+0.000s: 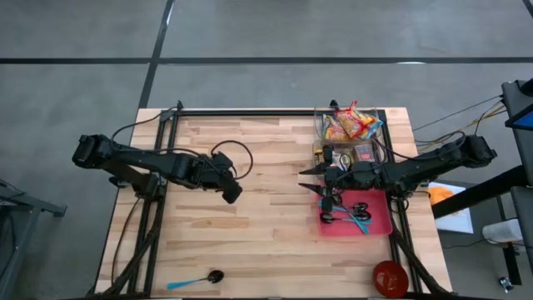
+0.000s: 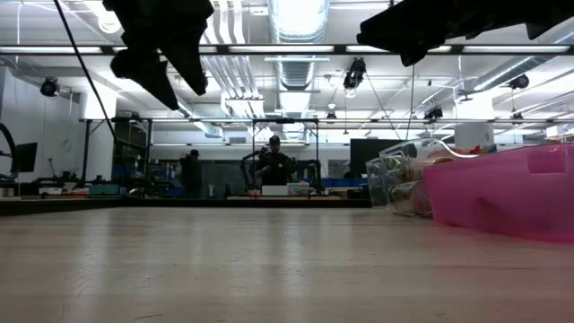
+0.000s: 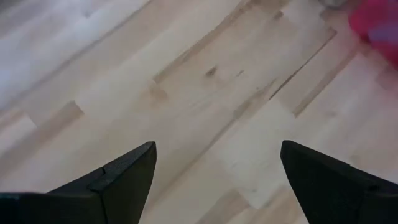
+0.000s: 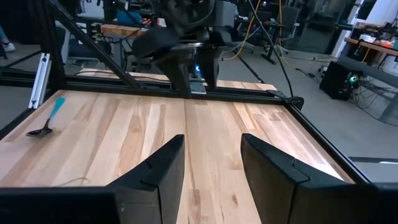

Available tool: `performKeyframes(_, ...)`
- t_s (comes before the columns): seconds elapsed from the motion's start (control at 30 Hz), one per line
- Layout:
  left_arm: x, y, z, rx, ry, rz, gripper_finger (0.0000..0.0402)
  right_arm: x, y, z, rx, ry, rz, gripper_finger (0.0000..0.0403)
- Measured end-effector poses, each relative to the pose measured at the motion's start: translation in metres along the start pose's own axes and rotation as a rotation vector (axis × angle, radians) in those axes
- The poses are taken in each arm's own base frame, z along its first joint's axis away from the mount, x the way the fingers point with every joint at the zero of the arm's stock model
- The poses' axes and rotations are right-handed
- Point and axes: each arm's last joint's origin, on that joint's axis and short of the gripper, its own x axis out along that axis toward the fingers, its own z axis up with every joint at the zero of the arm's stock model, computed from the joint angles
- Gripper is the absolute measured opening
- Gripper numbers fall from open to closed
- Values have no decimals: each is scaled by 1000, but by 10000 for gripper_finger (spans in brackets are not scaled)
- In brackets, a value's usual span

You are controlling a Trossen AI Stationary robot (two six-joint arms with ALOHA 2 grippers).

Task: Pick & Place Food Item
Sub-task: Put the blue spoon into the red bin

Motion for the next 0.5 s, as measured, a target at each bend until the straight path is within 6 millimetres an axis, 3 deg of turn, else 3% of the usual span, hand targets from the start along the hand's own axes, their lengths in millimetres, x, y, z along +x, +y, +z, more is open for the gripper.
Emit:
performKeyframes(0.3,-2,-6,-7,-135,149,-105,349,0,0,0,0,0,0,156)
performKeyframes(0.5,-15,-12,-37,-319,310,-45,349,0,0,0,0,0,0,156)
